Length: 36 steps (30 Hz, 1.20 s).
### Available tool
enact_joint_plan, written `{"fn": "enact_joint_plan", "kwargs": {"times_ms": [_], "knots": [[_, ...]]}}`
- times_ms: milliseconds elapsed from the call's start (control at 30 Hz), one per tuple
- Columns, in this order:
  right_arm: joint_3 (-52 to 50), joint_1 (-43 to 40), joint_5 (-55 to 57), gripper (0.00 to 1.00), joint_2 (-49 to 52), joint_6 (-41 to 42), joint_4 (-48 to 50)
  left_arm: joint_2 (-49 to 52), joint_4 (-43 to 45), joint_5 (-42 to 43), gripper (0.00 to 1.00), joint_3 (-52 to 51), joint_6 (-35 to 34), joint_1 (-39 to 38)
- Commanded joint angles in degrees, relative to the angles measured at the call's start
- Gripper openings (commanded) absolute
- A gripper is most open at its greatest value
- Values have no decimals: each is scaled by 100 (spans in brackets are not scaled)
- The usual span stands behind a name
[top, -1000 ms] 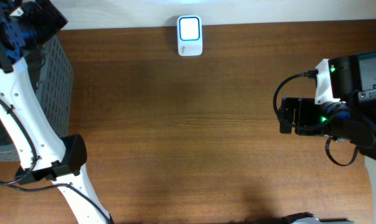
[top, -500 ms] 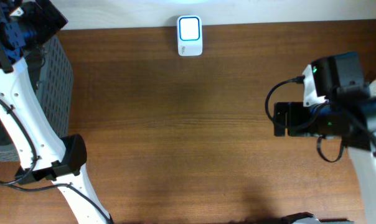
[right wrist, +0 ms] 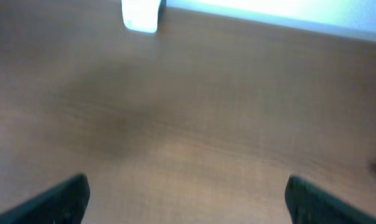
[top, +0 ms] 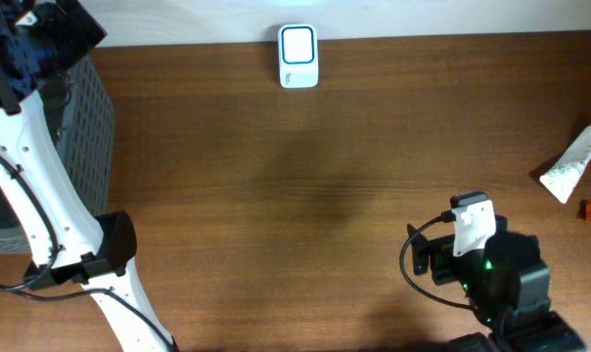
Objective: Scan the item barcode
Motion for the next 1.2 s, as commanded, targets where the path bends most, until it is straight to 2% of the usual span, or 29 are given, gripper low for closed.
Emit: {"fn": "enact_joint_plan", "kwargs": {"times_ms": [0,200,267,400,667,833,967,1167], "knots": [[-964,24,-26,99,-898,-85,721,-111,-2,20,99,26,92,46],[-2319,-120,-295,99,-1867,-160,2321,-109,-2,20,99,26,92,46],[-2588,-297,-704,99,-2068,-501,2660,-109,-2,20,99,26,92,46],[-2887,-516,-702,99,-2378,-511,2920,-109,-2,20,99,26,92,46],[-3768,-695,-675,99,-2732,-514,4299,-109,0,20,99,26,92,46],[-3805,-748,-374,99,-2732,-511,4317,-109,0,20,99,26,92,46],[-3805,-844,-356,99,-2732,-466,3569,-109,-2,20,99,26,92,46],[-3805,-844,-378,99,-2732,-466,3569,-109,0,20,99,26,92,46]]}}
